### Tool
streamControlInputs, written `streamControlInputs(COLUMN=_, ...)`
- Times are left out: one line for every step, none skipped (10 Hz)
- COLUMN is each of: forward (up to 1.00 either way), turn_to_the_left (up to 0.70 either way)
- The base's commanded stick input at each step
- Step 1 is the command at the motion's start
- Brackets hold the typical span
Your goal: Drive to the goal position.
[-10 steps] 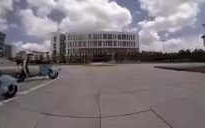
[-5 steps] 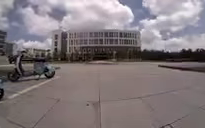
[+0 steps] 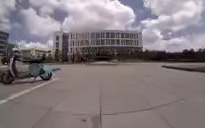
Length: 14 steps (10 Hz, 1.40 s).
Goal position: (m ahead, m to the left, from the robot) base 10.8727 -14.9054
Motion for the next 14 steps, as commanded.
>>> streamControlInputs(forward=0.7, turn_to_the_left=0.0)
streamControlInputs(forward=0.7, turn_to_the_left=0.0)
streamControlInputs(forward=0.7, turn_to_the_left=0.0)
streamControlInputs(forward=0.7, turn_to_the_left=0.0)
streamControlInputs(forward=0.7, turn_to_the_left=0.0)
streamControlInputs(forward=0.7, turn_to_the_left=0.0)
streamControlInputs(forward=0.7, turn_to_the_left=0.0)
streamControlInputs(forward=0.7, turn_to_the_left=0.0)
streamControlInputs(forward=0.7, turn_to_the_left=0.0)
streamControlInputs(forward=0.7, turn_to_the_left=0.0)
streamControlInputs(forward=0.7, turn_to_the_left=0.0)
streamControlInputs(forward=0.7, turn_to_the_left=0.0)
streamControlInputs(forward=0.7, turn_to_the_left=-0.01)
streamControlInputs(forward=0.7, turn_to_the_left=-0.04)
